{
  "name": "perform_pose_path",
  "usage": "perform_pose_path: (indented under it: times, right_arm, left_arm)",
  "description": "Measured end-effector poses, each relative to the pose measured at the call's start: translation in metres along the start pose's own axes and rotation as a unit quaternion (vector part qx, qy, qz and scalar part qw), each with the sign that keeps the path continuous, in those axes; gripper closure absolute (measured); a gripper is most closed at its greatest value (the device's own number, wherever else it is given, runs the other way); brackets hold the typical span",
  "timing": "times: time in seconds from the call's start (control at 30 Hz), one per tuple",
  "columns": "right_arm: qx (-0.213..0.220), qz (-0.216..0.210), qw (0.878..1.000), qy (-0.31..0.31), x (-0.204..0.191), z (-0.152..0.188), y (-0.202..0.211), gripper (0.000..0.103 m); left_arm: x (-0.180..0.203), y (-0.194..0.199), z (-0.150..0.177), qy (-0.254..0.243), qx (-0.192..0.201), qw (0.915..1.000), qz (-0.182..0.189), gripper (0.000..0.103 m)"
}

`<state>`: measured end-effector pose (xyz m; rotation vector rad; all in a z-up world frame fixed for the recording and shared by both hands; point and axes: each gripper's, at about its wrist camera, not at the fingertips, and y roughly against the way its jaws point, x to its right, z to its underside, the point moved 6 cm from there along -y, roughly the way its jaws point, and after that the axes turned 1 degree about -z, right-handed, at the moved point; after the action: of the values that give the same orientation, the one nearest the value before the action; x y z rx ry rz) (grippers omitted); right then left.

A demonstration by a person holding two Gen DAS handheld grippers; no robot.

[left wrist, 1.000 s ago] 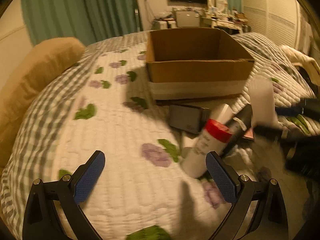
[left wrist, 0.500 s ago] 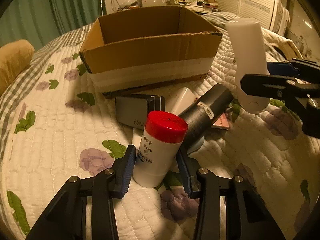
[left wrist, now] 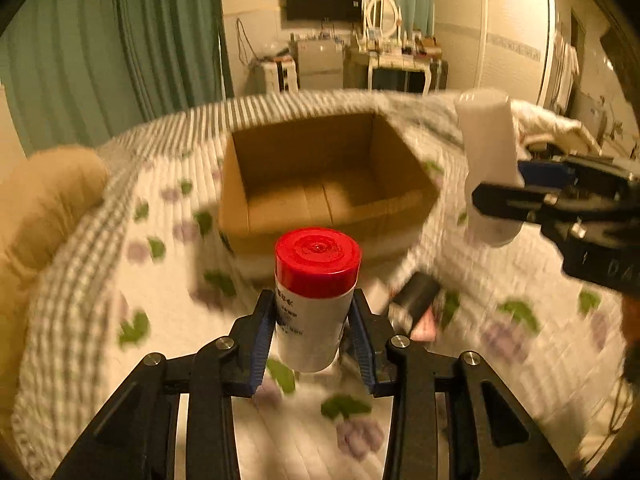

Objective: Organize rigid objects
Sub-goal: 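Grasp the red-capped bottle with left gripper while right grasps white tube, then lower both held items into the cardboard box and open both grippers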

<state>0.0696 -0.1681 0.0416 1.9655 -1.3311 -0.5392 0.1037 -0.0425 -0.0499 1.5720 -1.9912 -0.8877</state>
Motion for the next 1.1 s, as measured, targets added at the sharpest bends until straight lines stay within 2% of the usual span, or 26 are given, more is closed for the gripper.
perform_pose_path:
  times: [0.13,0.23,0.37,0.43,0.53,0.6,0.67,0.87,0.97,1.03,1.07,1.1]
  right_arm:
    - [0.035,0.002,0.999,0.01,0.007,-0.049,0.015,0.059]
    - [0.048,0.003,0.999,0.009,0.015,-0.087,0.015,0.059]
    - [0.034,0.0,0.999,-0.011,0.031,-0.123,-0.007,0.059]
    - [0.016,0.007,1.0,-0.024,0.04,-0.134,-0.03,0.059]
    - [-0.017,0.008,0.999,-0.05,0.053,-0.137,-0.068,0.059]
    - [-0.04,0.0,0.997,-0.069,0.06,-0.132,-0.092,0.059]
    - [-0.063,-0.001,0.994,-0.085,0.065,-0.123,-0.117,0.059]
    - [-0.105,-0.002,0.988,-0.112,0.07,-0.099,-0.168,0.059]
    - [-0.1,-0.007,0.988,-0.118,0.072,-0.095,-0.175,0.058]
    - [-0.092,-0.008,0.987,-0.128,0.074,-0.097,-0.172,0.056]
    - [-0.087,-0.004,0.988,-0.127,0.074,-0.1,-0.169,0.048]
    - [-0.082,0.0,0.989,-0.124,0.074,-0.102,-0.165,0.044]
  left_arm:
    - [-0.009,0.016,-0.054,-0.008,0.04,0.9991,-0.01,0.066]
    - [-0.017,0.012,-0.098,-0.01,0.059,0.9977,-0.031,0.066]
    - [-0.026,-0.016,-0.139,-0.014,0.056,0.9973,-0.045,0.066]
    - [-0.03,-0.035,-0.149,-0.008,0.047,0.9977,-0.048,0.066]
    - [-0.037,-0.077,-0.153,0.001,0.014,0.9992,-0.038,0.066]
    - [-0.039,-0.105,-0.145,0.02,-0.024,0.9993,-0.021,0.066]
    - [-0.04,-0.128,-0.136,0.03,-0.047,0.9983,-0.018,0.066]
    - [-0.036,-0.165,-0.11,0.024,-0.079,0.9965,-0.016,0.066]
    - [-0.036,-0.17,-0.107,0.029,-0.083,0.996,-0.015,0.066]
    - [-0.035,-0.167,-0.108,0.035,-0.081,0.9961,-0.008,0.06]
    - [-0.036,-0.164,-0.109,0.034,-0.078,0.9964,-0.008,0.054]
    - [-0.038,-0.16,-0.111,0.033,-0.072,0.9968,-0.014,0.039]
